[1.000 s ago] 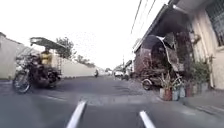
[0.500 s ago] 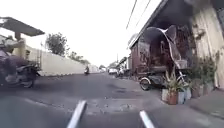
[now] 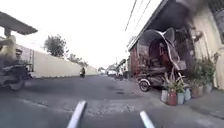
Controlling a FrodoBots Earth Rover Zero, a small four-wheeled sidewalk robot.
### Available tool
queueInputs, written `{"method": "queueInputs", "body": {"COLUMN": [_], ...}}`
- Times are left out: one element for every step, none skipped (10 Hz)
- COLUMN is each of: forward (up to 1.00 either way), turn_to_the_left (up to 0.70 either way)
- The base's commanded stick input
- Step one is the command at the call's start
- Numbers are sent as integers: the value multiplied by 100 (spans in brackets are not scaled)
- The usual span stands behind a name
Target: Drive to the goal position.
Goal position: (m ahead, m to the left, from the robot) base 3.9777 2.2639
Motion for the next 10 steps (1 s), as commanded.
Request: {"method": "queueInputs", "body": {"forward": [100,100,100,100,100,100,50,0,0,0], "turn_to_the_left": [-14,0,0,0,0,0,0,0,0,0]}}
